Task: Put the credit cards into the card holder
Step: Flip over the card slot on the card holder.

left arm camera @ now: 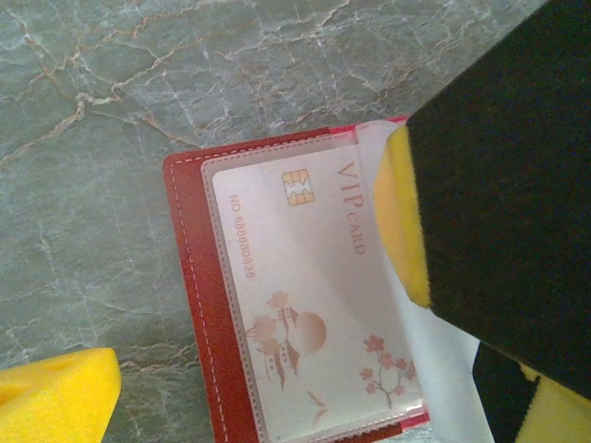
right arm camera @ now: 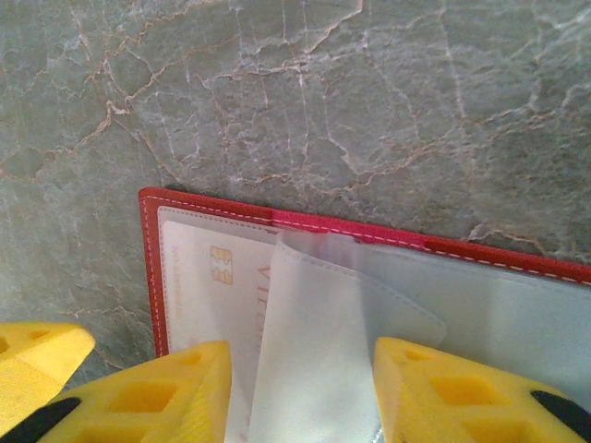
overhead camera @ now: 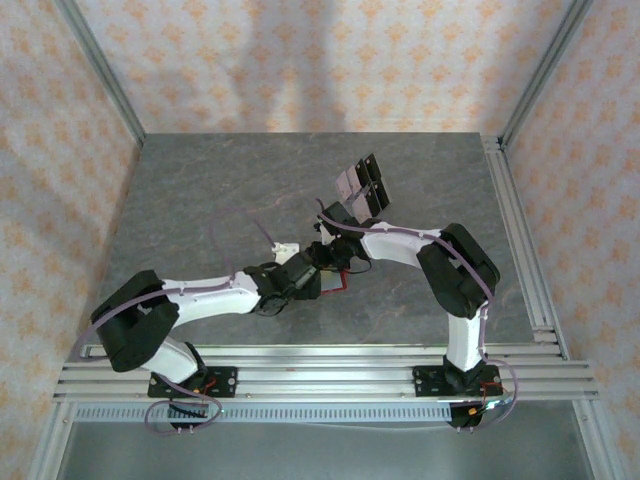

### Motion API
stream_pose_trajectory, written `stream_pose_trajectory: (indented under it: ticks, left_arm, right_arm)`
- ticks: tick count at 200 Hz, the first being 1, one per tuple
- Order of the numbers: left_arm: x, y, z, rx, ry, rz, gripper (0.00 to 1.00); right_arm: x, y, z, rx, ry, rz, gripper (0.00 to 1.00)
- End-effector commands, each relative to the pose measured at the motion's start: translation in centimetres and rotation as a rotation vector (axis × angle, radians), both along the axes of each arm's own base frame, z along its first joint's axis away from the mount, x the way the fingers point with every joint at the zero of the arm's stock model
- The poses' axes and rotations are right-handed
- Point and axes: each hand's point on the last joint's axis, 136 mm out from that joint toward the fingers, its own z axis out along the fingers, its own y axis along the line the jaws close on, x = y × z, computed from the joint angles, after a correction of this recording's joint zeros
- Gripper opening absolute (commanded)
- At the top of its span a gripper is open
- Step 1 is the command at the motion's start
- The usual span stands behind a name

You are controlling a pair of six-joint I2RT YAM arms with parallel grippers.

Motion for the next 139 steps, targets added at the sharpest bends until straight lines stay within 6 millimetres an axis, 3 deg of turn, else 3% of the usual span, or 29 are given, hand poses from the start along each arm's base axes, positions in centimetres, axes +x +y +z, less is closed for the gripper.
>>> stream_pose_trajectory:
  ticks: [1,34,76,139]
  left_arm:
    - [0.6,0.3,-0.1,0.039,-0.027,0.018,1.0]
    - [0.3,0.7,-0.5,0.046,-0.023,0.027,1.0]
    - [0.1,1.0,-0.6,0.051,-0.025,0.031,1.0]
    - [0.0,1.2,-0.6,0.054,-0.027,0.035,1.0]
  right_arm:
    - [-0.6,0.1,-0.2,0.001,0.015,0.002,0.44]
    - [-0.2,0.0,1.0,-0.001,-0.011,-0.005,0.45]
    - [1.3,-1.8,3.1,0.001,-0.077,-0.094,0.48]
    - [0.9,-2.6,1.2,-0.026,-0.041,-0.112,0.49]
